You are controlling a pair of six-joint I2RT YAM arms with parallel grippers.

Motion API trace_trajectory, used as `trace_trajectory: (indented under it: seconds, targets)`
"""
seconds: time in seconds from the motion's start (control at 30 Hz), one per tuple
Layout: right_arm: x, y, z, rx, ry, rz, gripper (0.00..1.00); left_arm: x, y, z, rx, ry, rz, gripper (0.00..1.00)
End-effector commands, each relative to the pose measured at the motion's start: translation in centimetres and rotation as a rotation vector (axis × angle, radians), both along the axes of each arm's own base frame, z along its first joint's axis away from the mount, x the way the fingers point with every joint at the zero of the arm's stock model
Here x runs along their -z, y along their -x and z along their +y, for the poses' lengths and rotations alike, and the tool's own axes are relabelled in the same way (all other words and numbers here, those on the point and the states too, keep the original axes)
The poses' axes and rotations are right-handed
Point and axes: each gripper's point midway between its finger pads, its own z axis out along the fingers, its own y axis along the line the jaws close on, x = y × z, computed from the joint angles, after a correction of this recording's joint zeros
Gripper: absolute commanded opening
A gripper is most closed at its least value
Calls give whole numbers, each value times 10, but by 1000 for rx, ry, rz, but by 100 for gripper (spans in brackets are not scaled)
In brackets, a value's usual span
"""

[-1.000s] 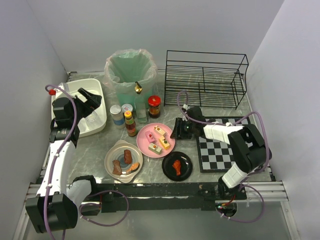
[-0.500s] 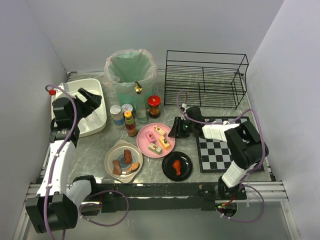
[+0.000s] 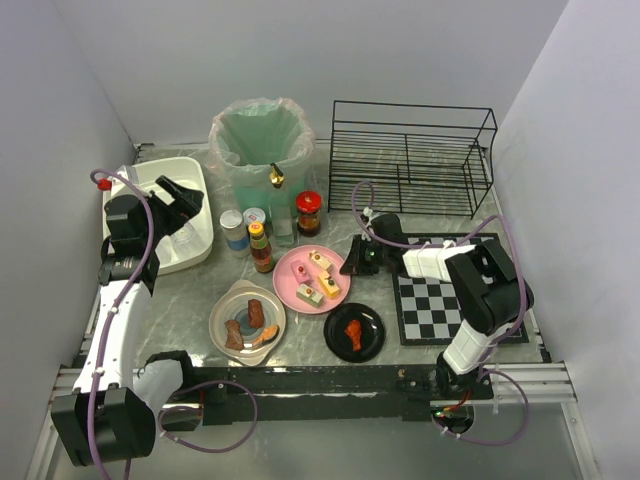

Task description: Clear the kitchen counter

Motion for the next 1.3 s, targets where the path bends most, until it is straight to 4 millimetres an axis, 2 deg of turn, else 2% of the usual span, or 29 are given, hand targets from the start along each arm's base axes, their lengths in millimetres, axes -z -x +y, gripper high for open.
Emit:
trace_trajectory:
  seconds: [0.0,0.13,0.43,0.73,0.93,1.27]
  targets:
    - [18,8,-12,17,60,23,14,-9,-1,-3,17,0,-46,99]
    - [7,3,-12,34,41,-10,0,-8,-2,-4,20,3,-41,99]
    - [-25,-4,-20,46,91,-58,0,-10,-1,-4,20,2,-41,99]
    - [-75,-11,-27,35,61,-124,0,-8,-3,-5,24,6,-36,99]
    - [-111,-20,-44,71,96,-161,0,-10,-2,-5,26,4,-43,99]
    - [-172,-35,-89,183,112,-209,0,-11,-2,-8,40,12,-46,99]
